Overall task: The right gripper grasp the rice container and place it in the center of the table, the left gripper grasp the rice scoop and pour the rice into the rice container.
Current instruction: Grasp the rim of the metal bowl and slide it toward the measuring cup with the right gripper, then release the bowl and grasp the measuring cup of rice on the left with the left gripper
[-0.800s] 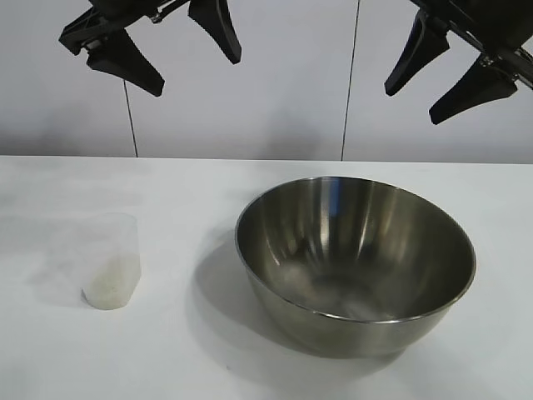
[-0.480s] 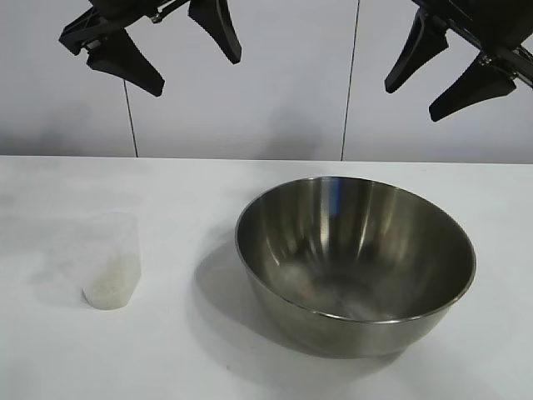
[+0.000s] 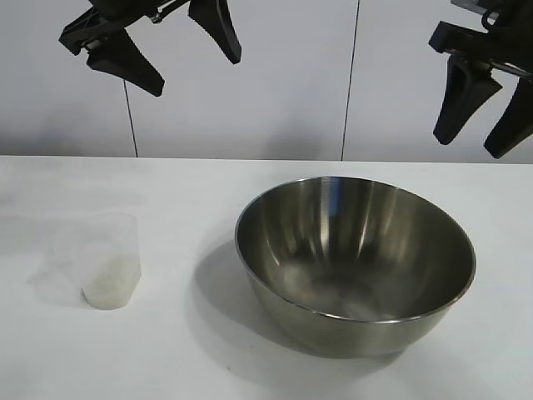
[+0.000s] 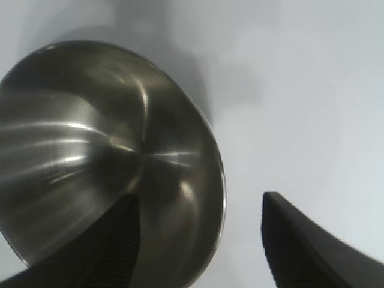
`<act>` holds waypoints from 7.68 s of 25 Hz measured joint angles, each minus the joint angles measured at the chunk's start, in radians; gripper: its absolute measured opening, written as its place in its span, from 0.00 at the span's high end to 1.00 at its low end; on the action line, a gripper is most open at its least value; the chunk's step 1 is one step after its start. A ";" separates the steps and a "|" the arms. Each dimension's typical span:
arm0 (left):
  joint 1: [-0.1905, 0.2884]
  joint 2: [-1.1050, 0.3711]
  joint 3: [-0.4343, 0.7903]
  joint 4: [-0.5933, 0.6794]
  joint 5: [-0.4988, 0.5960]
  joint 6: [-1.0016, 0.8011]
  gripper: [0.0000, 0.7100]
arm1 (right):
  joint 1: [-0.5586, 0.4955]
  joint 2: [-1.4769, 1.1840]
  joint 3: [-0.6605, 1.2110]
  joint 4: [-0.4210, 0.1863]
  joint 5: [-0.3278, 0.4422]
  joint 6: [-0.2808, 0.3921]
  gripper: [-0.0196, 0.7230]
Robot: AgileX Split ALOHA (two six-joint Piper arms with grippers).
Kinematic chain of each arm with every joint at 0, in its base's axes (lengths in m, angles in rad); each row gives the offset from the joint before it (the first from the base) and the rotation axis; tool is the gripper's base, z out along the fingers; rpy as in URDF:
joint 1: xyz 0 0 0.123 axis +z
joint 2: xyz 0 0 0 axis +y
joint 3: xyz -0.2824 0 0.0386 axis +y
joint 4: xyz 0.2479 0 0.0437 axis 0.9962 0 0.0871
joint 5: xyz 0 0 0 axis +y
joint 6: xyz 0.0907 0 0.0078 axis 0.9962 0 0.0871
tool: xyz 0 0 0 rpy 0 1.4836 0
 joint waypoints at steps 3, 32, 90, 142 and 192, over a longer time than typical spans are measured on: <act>0.000 0.000 0.000 0.000 0.000 0.000 0.08 | 0.000 0.000 0.029 -0.001 -0.039 -0.016 0.42; 0.000 0.000 0.000 0.000 0.000 0.000 0.08 | 0.000 0.136 0.359 0.284 -0.420 -0.224 0.74; 0.000 0.000 0.000 0.000 -0.002 0.000 0.08 | 0.229 0.203 0.234 0.317 -0.408 -0.044 0.39; 0.000 0.000 0.000 0.000 -0.077 0.000 0.08 | 0.052 -0.013 -0.048 0.165 -0.021 0.064 0.39; 0.077 -0.425 0.537 0.226 -0.631 0.050 0.08 | 0.052 -0.013 -0.048 0.166 -0.069 0.064 0.39</act>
